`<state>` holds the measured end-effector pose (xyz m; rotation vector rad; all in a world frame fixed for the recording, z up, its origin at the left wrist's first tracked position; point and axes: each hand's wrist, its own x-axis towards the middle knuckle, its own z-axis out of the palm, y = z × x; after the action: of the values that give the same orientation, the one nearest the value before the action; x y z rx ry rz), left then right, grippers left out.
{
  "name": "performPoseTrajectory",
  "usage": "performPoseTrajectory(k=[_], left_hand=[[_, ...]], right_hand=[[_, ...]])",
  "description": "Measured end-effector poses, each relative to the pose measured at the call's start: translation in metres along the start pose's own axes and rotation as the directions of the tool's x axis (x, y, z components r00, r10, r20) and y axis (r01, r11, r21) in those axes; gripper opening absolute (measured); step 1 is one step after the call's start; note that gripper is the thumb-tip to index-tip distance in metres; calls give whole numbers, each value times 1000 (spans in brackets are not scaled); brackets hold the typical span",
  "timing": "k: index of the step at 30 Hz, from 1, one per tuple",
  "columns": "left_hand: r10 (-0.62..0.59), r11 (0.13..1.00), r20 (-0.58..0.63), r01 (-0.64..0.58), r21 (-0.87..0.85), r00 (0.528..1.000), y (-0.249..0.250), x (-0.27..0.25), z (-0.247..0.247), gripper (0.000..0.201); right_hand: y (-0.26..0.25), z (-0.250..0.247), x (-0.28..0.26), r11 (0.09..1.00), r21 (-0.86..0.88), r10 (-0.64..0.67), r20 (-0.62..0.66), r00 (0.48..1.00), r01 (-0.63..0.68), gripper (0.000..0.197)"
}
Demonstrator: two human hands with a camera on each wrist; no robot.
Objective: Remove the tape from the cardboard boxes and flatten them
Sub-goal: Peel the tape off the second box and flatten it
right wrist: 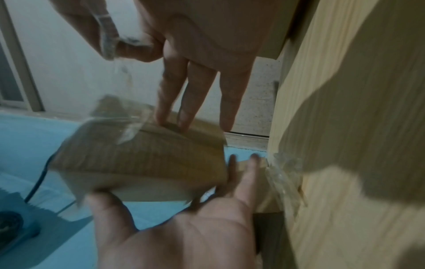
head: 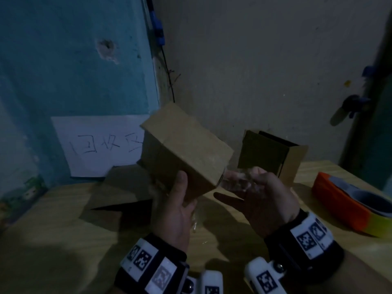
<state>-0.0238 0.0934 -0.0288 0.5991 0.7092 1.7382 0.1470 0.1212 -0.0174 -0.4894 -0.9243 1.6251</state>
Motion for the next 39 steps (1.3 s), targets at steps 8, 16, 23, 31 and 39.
performPoseTrajectory(k=[8,16,23,31,39], left_hand=[[-26,999,38,27,-43,999,7,2,-5,91],[-89,987,186,112,-114,979,7,6,-9,79],[-37,987,-20,34,-157,999,11,12,-8,66],[-73,993,4,73,-97,997,10,5,-6,62],[-58,998,18,58,-27,998,10,6,-5,81]], right_hand=[[-1,-3,1,996,86,8,47,999,-12,15],[-3,-2,0,985,143,95,37,995,-99,31],[-10,-12,4,966,257,-22,-54,998,35,22],[-21,-21,9,893,405,-154,-141,978,199,10],[3,-15,5,910,-324,-305,-103,947,258,48]])
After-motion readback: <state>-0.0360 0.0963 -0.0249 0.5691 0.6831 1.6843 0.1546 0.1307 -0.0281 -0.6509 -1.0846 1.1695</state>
